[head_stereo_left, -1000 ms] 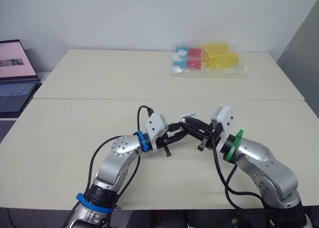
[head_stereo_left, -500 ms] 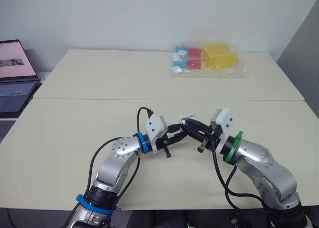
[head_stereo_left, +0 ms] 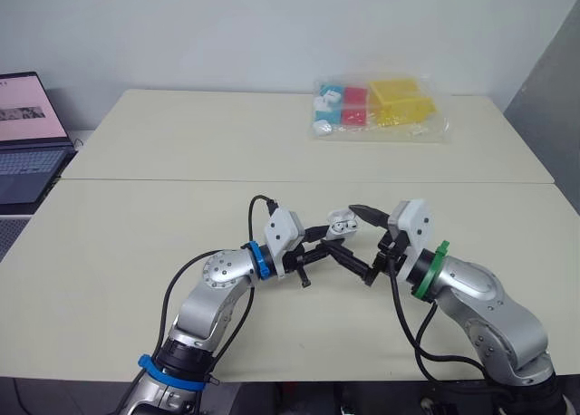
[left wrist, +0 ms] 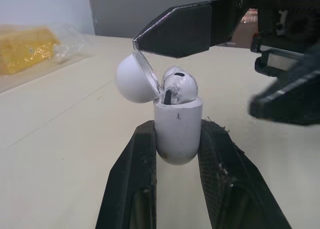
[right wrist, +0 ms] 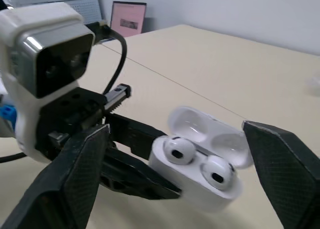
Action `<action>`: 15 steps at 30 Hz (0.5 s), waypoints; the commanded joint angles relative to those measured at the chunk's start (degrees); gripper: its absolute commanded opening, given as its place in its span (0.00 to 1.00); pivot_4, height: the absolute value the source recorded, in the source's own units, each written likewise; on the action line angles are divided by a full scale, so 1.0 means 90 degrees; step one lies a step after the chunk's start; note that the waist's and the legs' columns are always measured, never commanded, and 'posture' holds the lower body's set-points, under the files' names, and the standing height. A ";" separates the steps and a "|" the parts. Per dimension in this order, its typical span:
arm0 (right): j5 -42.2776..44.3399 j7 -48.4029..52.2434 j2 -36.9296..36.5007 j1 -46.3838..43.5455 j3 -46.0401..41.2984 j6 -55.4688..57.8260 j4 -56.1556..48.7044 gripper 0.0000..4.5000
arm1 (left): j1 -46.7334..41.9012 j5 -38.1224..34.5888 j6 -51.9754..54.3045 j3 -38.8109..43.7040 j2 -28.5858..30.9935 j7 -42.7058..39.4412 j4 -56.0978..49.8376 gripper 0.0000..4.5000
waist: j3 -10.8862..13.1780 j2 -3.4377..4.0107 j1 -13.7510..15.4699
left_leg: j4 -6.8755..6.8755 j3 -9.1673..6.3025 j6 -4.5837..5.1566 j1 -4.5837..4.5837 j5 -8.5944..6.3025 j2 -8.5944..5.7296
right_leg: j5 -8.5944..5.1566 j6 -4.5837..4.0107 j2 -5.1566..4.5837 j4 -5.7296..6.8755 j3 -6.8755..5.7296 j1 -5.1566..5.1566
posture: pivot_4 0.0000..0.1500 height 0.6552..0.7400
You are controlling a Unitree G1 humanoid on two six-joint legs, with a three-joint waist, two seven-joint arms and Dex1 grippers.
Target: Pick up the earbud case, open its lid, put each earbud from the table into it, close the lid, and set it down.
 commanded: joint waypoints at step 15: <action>0.2519 0.0363 -0.1788 -0.1765 -0.2052 0.1812 -0.0241 0.92 | -0.0216 -0.0183 0.0000 0.0032 -0.0048 -0.0090 -0.0285 0.17 | 0.0002 -0.0002 0.0004 | 0.0000 -0.0001 0.0000 0.0000 0.0000 0.0000 | 0.0000 -0.0002 0.0004 -0.0004 -0.0004 0.0001 | 1.00 1.00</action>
